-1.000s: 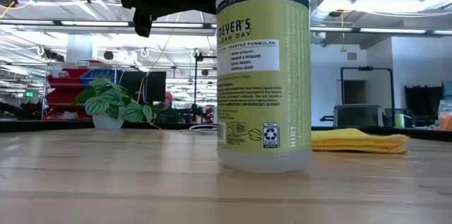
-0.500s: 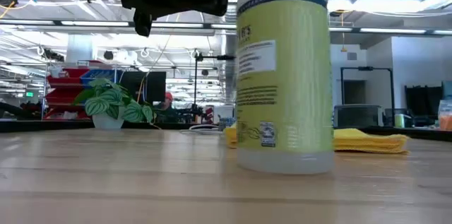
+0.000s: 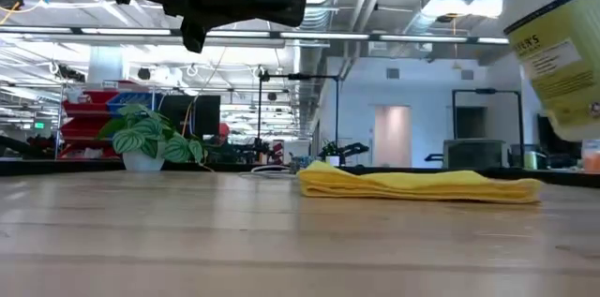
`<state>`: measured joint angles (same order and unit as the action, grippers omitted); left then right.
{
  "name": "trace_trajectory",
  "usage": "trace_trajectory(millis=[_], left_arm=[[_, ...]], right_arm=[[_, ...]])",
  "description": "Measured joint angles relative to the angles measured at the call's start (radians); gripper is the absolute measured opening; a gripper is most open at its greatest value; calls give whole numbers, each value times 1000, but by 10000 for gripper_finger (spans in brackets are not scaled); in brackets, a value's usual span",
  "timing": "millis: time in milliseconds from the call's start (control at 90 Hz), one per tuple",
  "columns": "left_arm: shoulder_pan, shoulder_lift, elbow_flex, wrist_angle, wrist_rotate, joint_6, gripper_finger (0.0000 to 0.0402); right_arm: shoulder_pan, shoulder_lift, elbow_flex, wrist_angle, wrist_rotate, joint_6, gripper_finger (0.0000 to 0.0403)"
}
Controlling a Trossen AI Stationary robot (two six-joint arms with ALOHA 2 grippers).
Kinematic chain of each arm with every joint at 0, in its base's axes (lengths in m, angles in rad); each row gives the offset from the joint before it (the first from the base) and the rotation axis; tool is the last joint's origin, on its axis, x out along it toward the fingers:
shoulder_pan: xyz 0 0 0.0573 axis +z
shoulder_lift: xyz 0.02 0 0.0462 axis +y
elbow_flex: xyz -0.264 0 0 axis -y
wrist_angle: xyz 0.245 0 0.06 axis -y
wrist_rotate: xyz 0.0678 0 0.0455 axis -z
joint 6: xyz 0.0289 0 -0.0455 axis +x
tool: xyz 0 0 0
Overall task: Apply microfiber cloth
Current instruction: Spray the front of the cellphone using the cleaning bottle
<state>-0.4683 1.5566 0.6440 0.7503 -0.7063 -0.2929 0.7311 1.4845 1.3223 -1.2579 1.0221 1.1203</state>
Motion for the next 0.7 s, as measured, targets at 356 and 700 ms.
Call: trace_trajectory(millis=[356,700], left_arm=[[5,0,0,0,2,0,11],[10,0,0,0,2,-3,11]], right_arm=[[-10,-318,-435,217,96,83,138],[-15,-354,-552,269,68,24,230]])
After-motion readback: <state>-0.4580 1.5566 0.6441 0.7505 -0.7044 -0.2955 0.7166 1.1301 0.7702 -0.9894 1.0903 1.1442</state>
